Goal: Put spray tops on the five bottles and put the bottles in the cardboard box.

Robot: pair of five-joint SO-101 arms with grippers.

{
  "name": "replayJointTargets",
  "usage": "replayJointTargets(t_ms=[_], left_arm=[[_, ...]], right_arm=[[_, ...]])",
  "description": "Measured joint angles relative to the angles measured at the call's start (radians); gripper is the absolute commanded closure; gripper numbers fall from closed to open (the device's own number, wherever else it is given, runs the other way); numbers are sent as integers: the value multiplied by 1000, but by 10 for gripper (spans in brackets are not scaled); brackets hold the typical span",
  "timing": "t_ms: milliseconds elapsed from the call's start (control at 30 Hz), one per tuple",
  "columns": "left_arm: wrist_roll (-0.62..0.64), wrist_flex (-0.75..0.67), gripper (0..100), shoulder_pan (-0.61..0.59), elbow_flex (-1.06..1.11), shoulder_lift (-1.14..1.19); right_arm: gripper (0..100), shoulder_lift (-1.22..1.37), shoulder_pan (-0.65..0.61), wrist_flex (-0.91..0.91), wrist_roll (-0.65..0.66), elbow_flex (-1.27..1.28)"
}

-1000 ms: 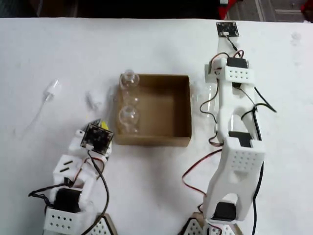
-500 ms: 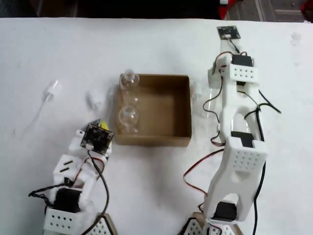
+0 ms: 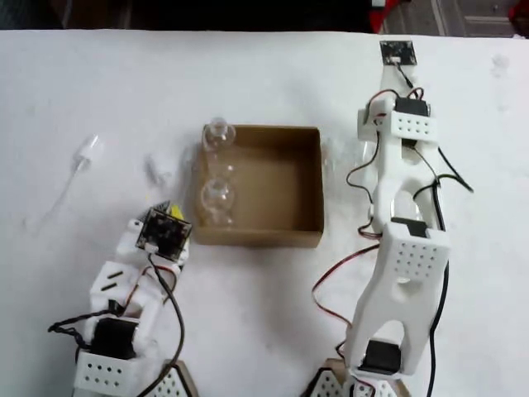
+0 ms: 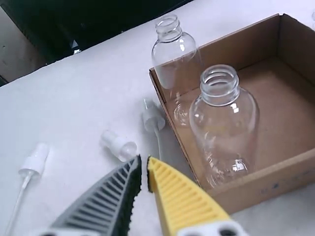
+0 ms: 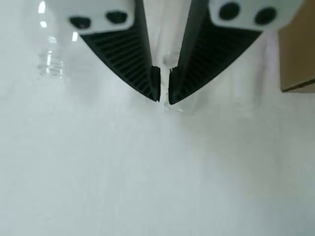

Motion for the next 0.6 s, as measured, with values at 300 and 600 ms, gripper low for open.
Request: replayJointTargets(t_ms=[300,600], left_arm=[[0,0,972,0,0,0],[0,0,972,0,0,0]], right_arm=[[982,0,0,169,83,0],[977,-87,-3,250,89,0]])
